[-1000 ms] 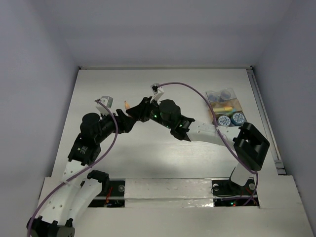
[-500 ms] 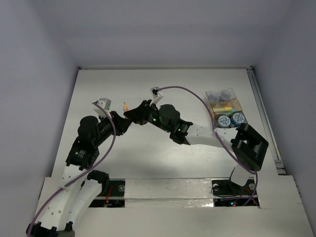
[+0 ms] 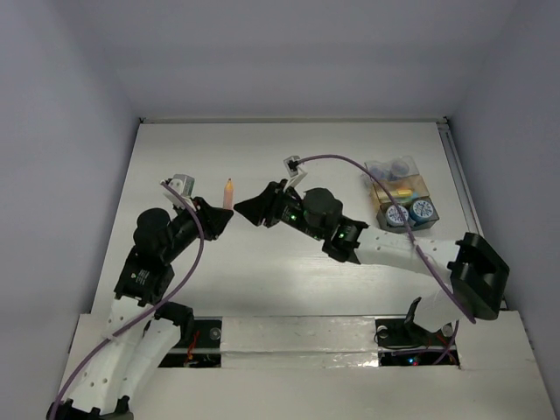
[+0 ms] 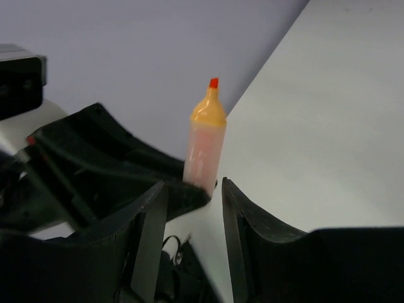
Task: Sort the stationery into containers
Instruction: Pick up the pen from the center of the board, then close the pen cap on the pen.
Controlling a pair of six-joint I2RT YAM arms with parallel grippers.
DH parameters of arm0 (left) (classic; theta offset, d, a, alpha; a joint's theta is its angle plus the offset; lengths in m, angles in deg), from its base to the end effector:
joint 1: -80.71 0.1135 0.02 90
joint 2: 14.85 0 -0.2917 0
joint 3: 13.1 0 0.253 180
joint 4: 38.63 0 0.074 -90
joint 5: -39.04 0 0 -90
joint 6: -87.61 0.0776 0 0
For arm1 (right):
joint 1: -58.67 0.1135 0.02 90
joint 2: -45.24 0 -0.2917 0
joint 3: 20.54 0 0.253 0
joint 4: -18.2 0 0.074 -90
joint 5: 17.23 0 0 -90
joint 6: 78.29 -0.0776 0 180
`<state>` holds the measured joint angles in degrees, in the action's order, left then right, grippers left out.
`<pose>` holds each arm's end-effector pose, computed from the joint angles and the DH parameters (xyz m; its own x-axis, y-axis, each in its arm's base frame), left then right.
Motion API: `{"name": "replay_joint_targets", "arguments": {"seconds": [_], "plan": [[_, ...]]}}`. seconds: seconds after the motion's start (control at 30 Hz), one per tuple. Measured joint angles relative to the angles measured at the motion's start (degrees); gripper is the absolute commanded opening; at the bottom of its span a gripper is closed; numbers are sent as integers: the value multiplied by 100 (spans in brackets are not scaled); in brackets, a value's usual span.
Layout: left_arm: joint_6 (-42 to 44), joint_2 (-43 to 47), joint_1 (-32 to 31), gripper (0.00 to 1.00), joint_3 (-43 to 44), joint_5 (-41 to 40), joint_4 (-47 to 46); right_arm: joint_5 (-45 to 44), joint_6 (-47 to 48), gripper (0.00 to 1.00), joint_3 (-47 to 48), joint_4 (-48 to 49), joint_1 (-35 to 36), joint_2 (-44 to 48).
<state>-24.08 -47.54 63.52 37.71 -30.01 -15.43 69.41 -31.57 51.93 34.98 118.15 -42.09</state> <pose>0.1455 -0.0740 0.3368 -0.3064 -0.2665 -0.9138 0.5413 0.7409 -0.3976 0.2082 0.3443 0.3451 -0.5568 0.4032 -0.7263 -0.6161 0.3860 0.6866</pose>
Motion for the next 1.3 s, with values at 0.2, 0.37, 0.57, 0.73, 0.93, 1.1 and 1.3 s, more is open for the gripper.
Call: {"name": "replay_joint_targets", "arguments": {"seconds": [0.2,0.37,0.57,0.73,0.93,1.1,1.3], "plan": [[59,9,81,0,0,-238,-26,326,2,55,-299,-208,-289,627],[76,55,81,0,0,-284,-26,382,208,61,-417,-732,-603,896],[85,136,81,0,0,-295,-28,501,531,79,-444,-1853,-1191,780],[87,179,81,0,0,-293,-31,586,656,93,-717,-2398,-1631,313],[105,188,81,0,0,-289,-28,737,706,94,-750,-2640,-1904,-638],[129,232,81,0,0,-267,-31,789,680,94,-704,-2592,-2094,-1128],[144,245,81,0,0,-232,-31,649,684,94,-365,-2487,-2376,-1451]]}}
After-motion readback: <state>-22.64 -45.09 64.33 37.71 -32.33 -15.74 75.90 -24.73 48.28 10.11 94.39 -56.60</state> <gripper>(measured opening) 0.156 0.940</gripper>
